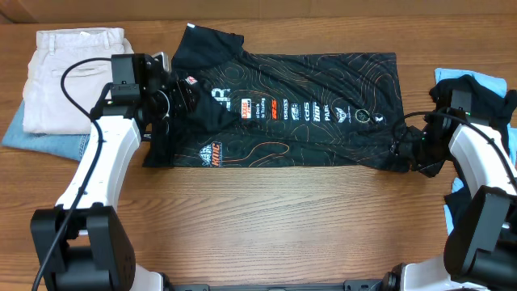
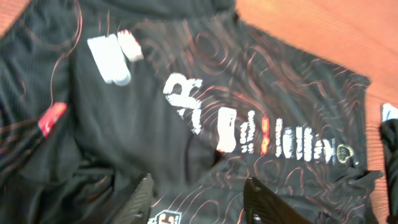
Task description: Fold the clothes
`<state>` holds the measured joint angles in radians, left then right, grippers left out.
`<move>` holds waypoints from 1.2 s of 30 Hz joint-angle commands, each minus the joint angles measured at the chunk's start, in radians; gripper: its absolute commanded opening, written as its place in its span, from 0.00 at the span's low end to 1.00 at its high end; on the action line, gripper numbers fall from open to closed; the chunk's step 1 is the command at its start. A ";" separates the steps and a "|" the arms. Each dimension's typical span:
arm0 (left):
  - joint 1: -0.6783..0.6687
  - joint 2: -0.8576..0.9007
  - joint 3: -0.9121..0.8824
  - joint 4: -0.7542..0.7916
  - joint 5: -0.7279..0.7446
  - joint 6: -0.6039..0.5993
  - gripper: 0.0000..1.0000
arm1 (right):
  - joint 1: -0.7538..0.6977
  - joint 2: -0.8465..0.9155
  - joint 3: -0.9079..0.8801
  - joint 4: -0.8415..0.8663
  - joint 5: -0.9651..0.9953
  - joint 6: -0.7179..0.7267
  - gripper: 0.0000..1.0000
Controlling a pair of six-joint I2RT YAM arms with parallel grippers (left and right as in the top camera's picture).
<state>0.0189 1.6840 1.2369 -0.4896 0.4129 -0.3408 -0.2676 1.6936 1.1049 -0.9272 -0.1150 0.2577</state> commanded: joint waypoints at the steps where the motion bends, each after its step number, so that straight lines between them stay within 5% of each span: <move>1: -0.008 0.023 0.004 -0.061 -0.038 0.003 0.53 | -0.003 0.008 -0.004 0.004 0.010 0.000 0.67; 9: -0.008 0.024 -0.012 -0.332 -0.296 0.004 0.59 | -0.003 0.008 -0.004 -0.003 0.062 0.004 0.72; 16: -0.008 0.045 -0.102 -0.285 -0.391 0.004 0.76 | -0.003 0.013 -0.005 0.050 0.069 0.003 0.78; 29: -0.006 0.166 -0.132 -0.269 -0.417 0.003 0.78 | -0.003 0.116 -0.005 0.052 0.053 -0.001 0.75; 31: -0.006 0.185 -0.132 -0.269 -0.418 0.003 0.78 | -0.003 0.126 -0.005 0.062 0.043 -0.001 0.69; 34: -0.006 0.201 -0.134 -0.269 -0.424 0.003 0.77 | -0.003 0.128 -0.005 0.064 0.042 -0.001 0.41; 36: -0.006 0.207 -0.135 -0.269 -0.424 0.003 0.76 | -0.003 0.128 -0.005 0.061 0.042 -0.001 0.32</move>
<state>0.0189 1.8538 1.1126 -0.7563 0.0067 -0.3405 -0.2676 1.8187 1.1034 -0.8669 -0.0708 0.2573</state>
